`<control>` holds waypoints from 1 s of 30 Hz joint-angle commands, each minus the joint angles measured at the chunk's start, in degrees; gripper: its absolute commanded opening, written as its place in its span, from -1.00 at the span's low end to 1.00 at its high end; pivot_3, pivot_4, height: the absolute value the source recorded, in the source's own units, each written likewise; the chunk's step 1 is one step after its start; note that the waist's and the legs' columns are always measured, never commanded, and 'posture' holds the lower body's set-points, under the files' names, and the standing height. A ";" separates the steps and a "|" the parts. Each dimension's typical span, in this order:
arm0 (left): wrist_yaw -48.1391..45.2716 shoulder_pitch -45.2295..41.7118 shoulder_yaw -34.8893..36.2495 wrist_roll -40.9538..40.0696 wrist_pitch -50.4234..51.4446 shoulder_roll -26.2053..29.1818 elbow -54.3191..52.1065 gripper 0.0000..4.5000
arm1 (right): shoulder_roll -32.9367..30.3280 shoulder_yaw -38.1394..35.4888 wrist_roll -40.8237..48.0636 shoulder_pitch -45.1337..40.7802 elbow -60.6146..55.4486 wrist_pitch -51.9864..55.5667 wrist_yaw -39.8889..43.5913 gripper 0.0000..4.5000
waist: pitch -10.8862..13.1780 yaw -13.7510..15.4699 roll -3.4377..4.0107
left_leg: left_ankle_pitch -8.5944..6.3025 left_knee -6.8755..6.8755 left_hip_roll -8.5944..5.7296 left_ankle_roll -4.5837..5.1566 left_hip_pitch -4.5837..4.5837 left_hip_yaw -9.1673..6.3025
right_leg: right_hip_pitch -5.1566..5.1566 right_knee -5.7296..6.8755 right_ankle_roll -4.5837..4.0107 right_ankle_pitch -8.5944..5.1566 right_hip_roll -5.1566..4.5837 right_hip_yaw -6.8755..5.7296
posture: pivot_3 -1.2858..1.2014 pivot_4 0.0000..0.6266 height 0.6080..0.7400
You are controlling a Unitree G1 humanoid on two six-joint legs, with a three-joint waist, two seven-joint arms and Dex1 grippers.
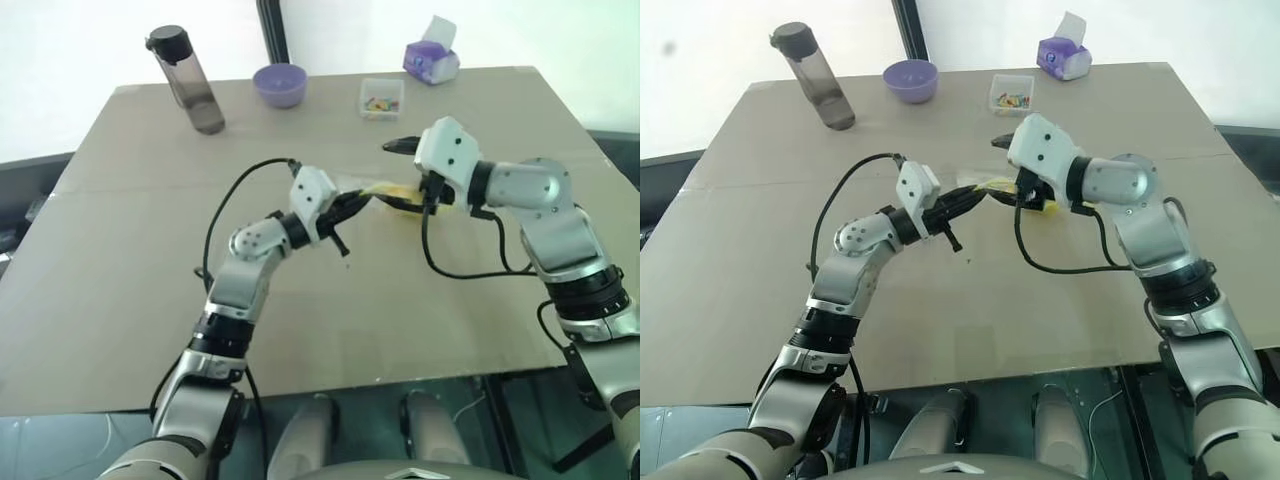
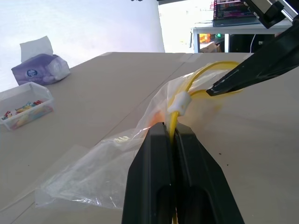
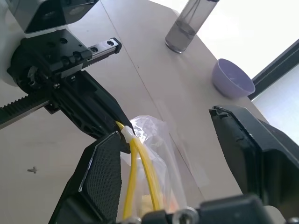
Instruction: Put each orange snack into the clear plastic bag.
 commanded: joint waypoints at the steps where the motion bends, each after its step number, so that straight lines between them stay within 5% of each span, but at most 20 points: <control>1: 0.46 0.21 0.91 -0.62 -0.96 0.17 -3.14 -1.00 | 0.17 -0.34 -0.53 -1.09 -0.56 -2.82 -0.42 -0.03 | 0.00 -0.04 0.00 | 0.00 0.00 0.00 0.00 0.00 0.01 | 0.00 0.00 0.00 0.00 0.00 0.00 | 0.03 -0.52 0.99; 3: 0.50 0.36 0.97 -0.92 -0.53 0.06 -3.26 -1.00 | 0.17 0.13 -0.98 -0.81 -0.46 -3.57 -0.02 -0.35 | 0.00 -0.09 0.00 | 0.00 0.00 0.00 0.00 0.00 0.00 | 0.00 0.00 0.00 0.00 0.00 0.00 | 0.03 -0.52 0.99; 26: 0.47 0.74 0.67 -1.69 4.17 0.02 -4.40 -1.00 | 0.05 3.15 -3.48 0.47 0.01 -5.59 2.91 -0.35 | 0.00 -0.15 0.00 | 0.00 0.00 0.00 0.00 0.02 0.00 | 0.00 0.01 0.00 0.00 0.01 0.00 | 0.03 -0.52 0.99; 29: 0.44 0.78 0.66 -1.67 4.50 -0.01 -4.61 -1.00 | 0.21 3.21 -3.71 0.39 0.49 -5.98 2.86 -0.95 | 0.00 -0.15 0.00 | 0.00 0.00 0.00 0.00 0.01 0.00 | 0.00 0.01 0.00 0.00 0.01 0.00 | 0.03 -0.52 0.99; 30: 0.43 0.88 0.67 -1.72 4.65 -0.02 -4.81 -1.00 | 0.26 3.22 -3.79 0.43 0.53 -6.03 2.85 -0.98 | 0.00 -0.15 0.00 | 0.00 0.00 0.00 0.00 0.02 0.00 | 0.00 0.01 0.00 0.00 0.01 0.00 | 0.03 -0.52 0.99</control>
